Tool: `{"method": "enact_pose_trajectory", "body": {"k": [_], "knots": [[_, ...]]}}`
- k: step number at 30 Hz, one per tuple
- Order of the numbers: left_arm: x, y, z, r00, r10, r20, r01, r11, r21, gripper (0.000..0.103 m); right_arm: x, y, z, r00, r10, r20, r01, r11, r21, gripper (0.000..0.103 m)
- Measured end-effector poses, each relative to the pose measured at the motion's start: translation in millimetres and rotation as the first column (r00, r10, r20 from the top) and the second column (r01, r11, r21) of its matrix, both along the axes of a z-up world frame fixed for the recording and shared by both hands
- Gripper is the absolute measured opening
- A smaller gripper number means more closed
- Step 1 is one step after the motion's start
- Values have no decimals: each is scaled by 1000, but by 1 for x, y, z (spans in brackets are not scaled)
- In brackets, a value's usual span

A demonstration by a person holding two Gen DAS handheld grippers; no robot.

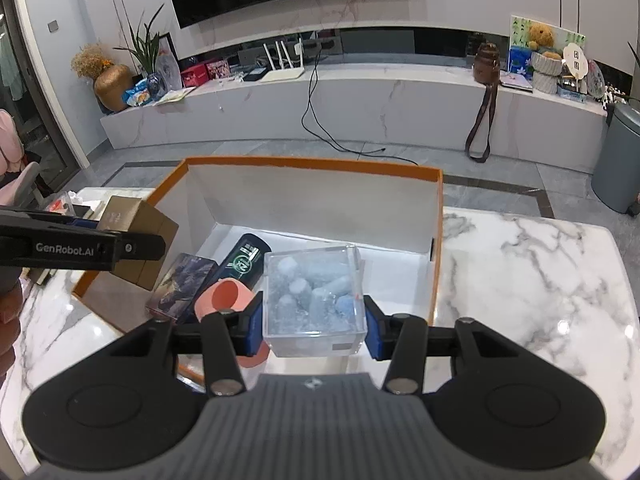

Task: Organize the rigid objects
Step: 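Carry the gold gift box and clear cube box over the orange box, then lower both boxes into the orange box and open both tools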

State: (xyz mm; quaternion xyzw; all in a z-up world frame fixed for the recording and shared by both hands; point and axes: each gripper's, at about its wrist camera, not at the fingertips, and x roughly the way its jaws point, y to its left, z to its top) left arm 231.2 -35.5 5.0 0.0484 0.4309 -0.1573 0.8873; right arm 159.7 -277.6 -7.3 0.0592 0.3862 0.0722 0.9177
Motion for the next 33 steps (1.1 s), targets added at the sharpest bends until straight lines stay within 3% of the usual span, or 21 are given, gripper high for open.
{"method": "enact_pose_trajectory", "body": {"k": [7,33], "knots": [[13,0,-12,1000,19,-20,-19,999,38,67,9,11,-10,1000,5,-10,-6,994,-111,48],[42,-15,-24,998,53,-46,-49,996,74,67,28,24,-24,999,18,-47,-27,983,-184,47]]}}
